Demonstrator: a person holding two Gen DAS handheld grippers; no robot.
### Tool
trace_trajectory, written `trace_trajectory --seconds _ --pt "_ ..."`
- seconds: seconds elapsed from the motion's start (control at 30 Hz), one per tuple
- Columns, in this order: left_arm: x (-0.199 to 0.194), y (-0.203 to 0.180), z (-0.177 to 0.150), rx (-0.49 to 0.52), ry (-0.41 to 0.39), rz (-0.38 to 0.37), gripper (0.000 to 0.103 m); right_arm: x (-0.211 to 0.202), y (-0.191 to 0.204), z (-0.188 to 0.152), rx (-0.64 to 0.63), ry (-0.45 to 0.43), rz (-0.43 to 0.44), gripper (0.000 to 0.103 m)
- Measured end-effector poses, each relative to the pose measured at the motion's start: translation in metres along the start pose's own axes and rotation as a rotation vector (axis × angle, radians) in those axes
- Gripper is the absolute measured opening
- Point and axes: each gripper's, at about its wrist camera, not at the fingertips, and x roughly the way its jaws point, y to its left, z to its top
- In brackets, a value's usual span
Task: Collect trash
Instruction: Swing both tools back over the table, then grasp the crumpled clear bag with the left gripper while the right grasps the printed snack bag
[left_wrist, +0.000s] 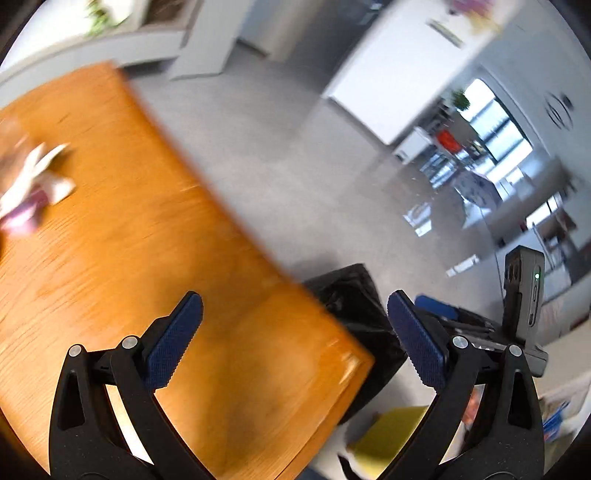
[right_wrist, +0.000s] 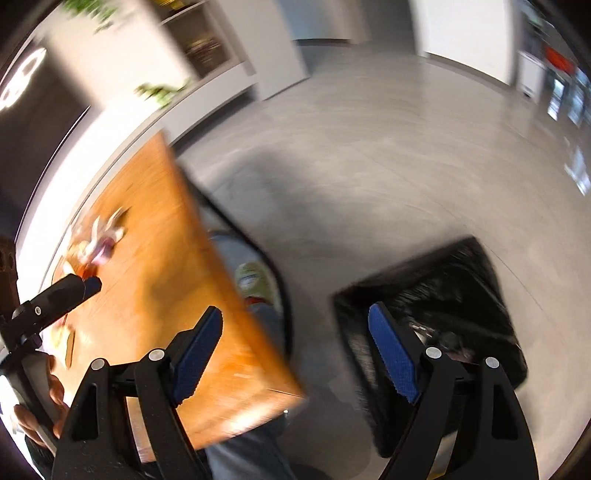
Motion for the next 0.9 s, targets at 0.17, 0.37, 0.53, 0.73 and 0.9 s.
trace_trajectory --seconds 0.17,0.37,0.53,0.73,0.9 --pt "-0.071 0.072 -0.016 -0.072 -0.11 0.318 0.097 0.027 0.099 0.005 -0.171 0.045 0.091 0.082" --pt "-0.151 0.149 -0.046 -0.203 -0.178 0.429 0.097 0.056 0.212 -0.006 -0.348 0.113 0.196 0.082" --pt "-0.218 0.211 -0.072 -0.314 -0.257 0.612 0.097 0.082 0.301 -0.027 -0.463 0.196 0.27 0.082" --pt "-0.26 0.294 -0.085 -0.427 -0.233 0.722 0.097 0.093 0.371 -0.059 -0.551 0.261 0.318 0.082" --pt "-0.246 0.334 -0.088 -0.444 -0.157 0.739 0.097 0.1 0.407 -0.081 -0.614 0.304 0.334 0.082"
